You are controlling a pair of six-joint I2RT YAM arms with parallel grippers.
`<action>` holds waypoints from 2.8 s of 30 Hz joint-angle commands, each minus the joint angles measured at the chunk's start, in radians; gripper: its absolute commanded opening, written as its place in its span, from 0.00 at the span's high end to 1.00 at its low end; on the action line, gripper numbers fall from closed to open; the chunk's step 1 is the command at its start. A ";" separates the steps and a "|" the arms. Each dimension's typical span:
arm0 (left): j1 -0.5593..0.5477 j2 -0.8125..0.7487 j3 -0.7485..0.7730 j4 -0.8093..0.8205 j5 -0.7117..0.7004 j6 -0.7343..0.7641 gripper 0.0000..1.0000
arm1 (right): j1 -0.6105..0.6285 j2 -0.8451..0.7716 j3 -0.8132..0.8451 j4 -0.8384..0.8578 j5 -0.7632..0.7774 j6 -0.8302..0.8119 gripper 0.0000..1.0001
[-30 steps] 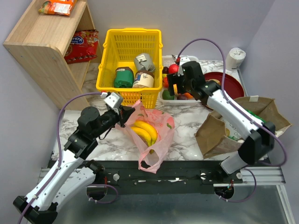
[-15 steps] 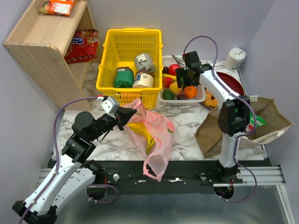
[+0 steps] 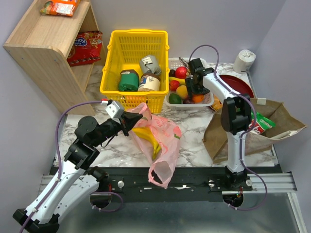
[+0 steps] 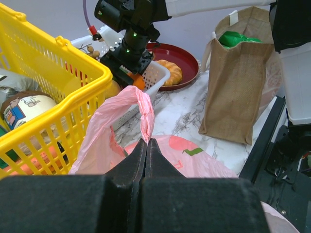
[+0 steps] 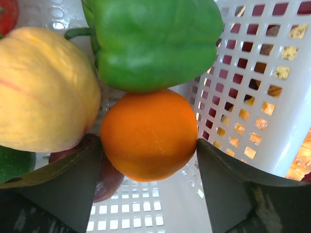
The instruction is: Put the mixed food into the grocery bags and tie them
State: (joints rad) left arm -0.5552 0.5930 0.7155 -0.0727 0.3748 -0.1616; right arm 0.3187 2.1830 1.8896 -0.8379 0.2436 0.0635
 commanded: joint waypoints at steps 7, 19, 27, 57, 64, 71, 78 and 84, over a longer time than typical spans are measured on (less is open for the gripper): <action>0.008 0.008 -0.010 0.039 0.026 -0.010 1.00 | 0.006 -0.234 -0.158 0.127 -0.035 -0.045 0.61; 0.008 0.019 0.001 0.001 -0.065 -0.001 1.00 | 0.311 -0.793 -0.556 0.472 -0.386 0.013 0.60; 0.009 0.008 -0.002 0.008 -0.037 -0.003 1.00 | 0.575 -0.770 -0.670 0.605 -0.524 0.150 0.61; 0.008 0.001 0.001 -0.007 -0.112 -0.006 1.00 | 0.630 -0.968 -0.945 0.700 -0.069 0.050 0.11; 0.009 0.013 0.004 -0.010 -0.108 -0.006 1.00 | 0.358 -0.858 -0.733 0.461 -0.038 0.094 0.09; 0.008 0.013 0.002 -0.016 -0.105 -0.006 1.00 | 0.180 -0.522 -0.364 0.157 -0.018 0.108 0.09; 0.008 0.010 0.004 -0.019 -0.105 -0.004 1.00 | 0.095 -0.293 -0.205 0.059 -0.085 0.073 0.21; 0.008 0.011 0.006 -0.018 -0.096 -0.006 1.00 | 0.092 -0.181 -0.185 0.065 -0.119 0.059 0.25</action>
State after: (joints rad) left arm -0.5449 0.6106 0.7151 -0.0994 0.2836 -0.1650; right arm 0.4103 1.9503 1.6615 -0.7216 0.1589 0.1455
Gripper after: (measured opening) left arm 0.009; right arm 0.764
